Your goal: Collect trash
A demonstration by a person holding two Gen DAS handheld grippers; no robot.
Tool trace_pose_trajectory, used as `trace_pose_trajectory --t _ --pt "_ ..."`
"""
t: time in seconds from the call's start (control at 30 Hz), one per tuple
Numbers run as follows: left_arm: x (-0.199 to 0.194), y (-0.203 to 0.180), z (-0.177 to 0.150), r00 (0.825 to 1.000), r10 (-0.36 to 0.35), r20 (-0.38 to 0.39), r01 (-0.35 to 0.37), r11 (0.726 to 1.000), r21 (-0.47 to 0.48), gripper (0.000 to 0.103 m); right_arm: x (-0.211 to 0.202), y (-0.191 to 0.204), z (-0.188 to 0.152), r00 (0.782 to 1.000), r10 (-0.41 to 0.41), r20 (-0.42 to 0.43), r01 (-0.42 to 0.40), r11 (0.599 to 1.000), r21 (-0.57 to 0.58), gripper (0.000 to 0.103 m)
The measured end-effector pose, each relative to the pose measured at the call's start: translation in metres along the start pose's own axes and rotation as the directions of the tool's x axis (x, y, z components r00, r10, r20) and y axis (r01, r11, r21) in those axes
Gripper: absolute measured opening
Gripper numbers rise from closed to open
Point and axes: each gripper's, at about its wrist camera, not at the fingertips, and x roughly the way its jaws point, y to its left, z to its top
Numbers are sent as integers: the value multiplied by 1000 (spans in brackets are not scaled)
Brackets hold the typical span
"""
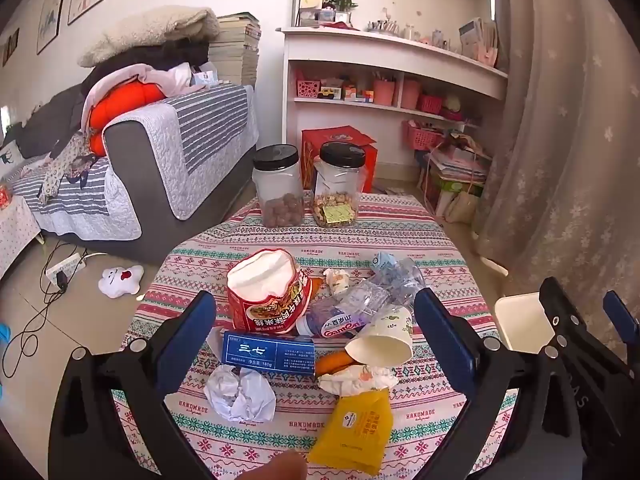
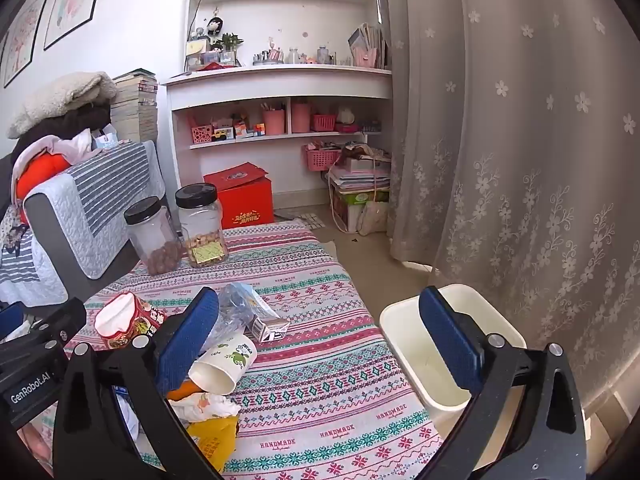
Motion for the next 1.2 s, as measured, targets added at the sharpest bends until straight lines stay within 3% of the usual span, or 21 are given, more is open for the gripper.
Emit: trace_pose_trajectory --t 0.53,0.6,1.2 --pt "3 11 -14 1000 -1 -19 1 1000 -25 96 0 0 0 1000 2 2 -2 1000 2 96" --pt "6 6 -4 999 0 -35 0 1000 -21 96 0 0 0 1000 2 3 -2 1000 1 96" --pt "7 8 -10 999 -1 -37 0 1000 -24 96 0 1 0 1000 2 2 -2 1000 0 96"
